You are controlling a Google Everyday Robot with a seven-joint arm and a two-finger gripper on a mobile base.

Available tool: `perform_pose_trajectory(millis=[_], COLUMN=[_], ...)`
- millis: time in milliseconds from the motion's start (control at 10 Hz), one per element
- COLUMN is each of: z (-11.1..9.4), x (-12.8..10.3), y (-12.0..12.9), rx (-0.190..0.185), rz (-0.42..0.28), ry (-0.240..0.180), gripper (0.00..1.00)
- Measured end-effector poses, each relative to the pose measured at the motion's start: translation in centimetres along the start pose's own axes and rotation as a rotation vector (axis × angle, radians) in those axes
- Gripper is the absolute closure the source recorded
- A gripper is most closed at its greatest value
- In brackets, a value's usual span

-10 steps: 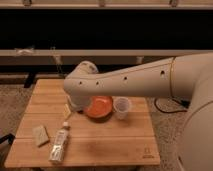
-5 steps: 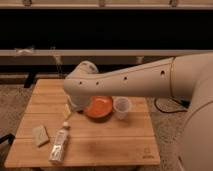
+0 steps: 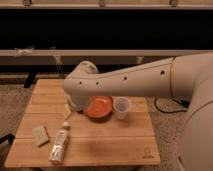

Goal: Place the pepper in the ceramic cup

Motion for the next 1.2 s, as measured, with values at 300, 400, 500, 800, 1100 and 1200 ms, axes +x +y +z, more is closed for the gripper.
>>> perform_pose_trajectory(millis=[300, 400, 500, 800, 1100, 1200], z=[0.8, 1.7, 2.5, 7.4, 12.0, 13.0], x=[-2.7, -4.7, -6.3, -10.3, -12.7, -13.0], y=[0.1, 0.4, 0.3, -0.8, -1.3, -1.4], rx=[-0.03, -0.046, -0.06, -0.084, -0.08, -0.078], rz=[-0.095, -0.141, -0.169, -0.249, -0.308, -0.321], ry=[0.01, 0.018, 0.022, 0.065, 0.1, 0.107], gripper=[0.2, 0.2, 0.2, 0.2, 0.2, 0.2])
